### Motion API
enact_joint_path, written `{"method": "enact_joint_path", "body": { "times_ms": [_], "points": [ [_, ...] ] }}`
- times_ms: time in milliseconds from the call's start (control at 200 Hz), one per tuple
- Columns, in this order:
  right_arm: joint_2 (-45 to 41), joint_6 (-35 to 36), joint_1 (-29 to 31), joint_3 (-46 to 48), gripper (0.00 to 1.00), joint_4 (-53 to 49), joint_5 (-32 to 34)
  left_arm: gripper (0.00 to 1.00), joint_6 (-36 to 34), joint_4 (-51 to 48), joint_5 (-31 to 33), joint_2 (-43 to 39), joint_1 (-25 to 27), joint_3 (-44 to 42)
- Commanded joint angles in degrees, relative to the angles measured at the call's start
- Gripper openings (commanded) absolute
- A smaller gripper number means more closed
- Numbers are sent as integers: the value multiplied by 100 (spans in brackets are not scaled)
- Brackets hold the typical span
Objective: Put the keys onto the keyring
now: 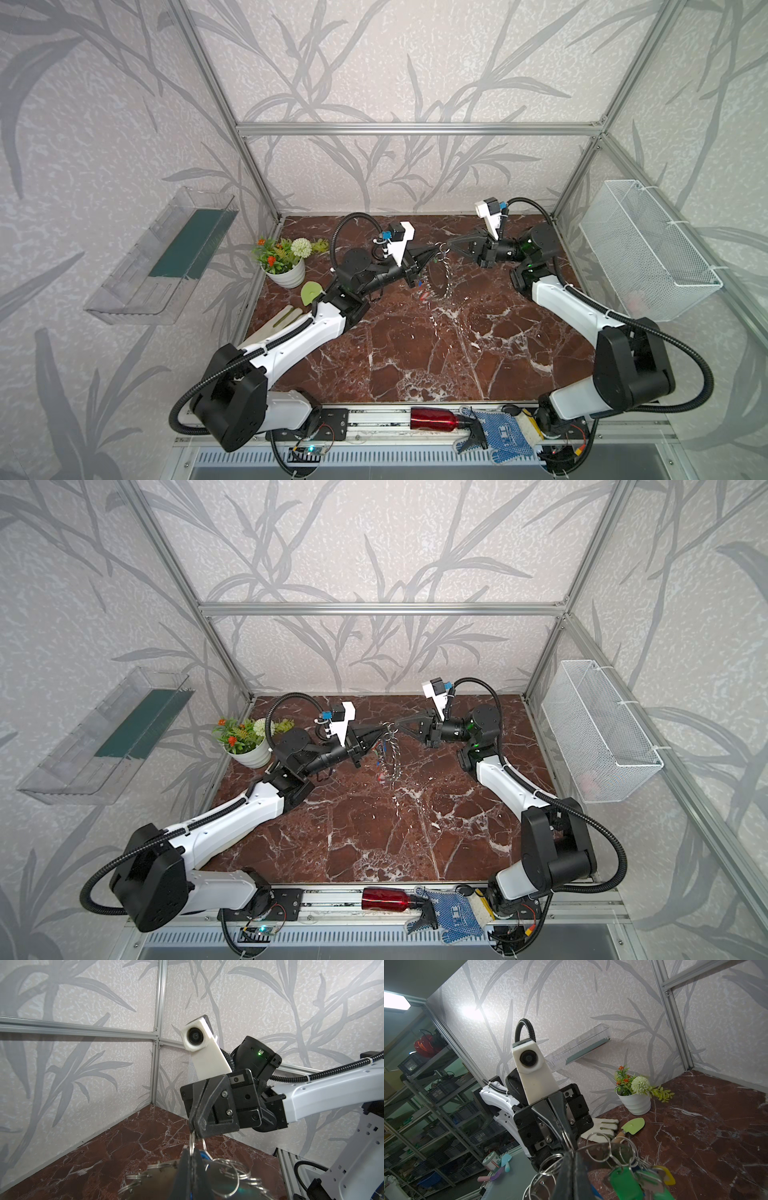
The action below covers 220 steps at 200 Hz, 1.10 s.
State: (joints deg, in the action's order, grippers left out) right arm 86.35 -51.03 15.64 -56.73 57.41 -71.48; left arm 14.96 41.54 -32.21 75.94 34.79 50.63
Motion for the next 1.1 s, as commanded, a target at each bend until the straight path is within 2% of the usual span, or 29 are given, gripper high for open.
{"method": "enact_joint_path", "body": {
  "times_ms": [0, 365, 660, 845, 1095],
  "points": [
    [131, -47, 35, 101, 0, 157, -32, 0, 229, 829, 96, -246, 28, 358],
    [432, -160, 248, -21, 0, 228, -94, 0, 242, 997, 69, -237, 93, 420],
    [319, -40, 292, -77, 8, 40, -78, 0, 442, 1336, 181, 41, 92, 263],
    [236, -26, 308, -86, 19, 10, -50, 0, 525, 1422, 224, 131, 91, 206],
    [-65, 294, 73, 43, 20, -509, 151, 0, 646, 1503, 272, 113, 3, 66]
  ]
}}
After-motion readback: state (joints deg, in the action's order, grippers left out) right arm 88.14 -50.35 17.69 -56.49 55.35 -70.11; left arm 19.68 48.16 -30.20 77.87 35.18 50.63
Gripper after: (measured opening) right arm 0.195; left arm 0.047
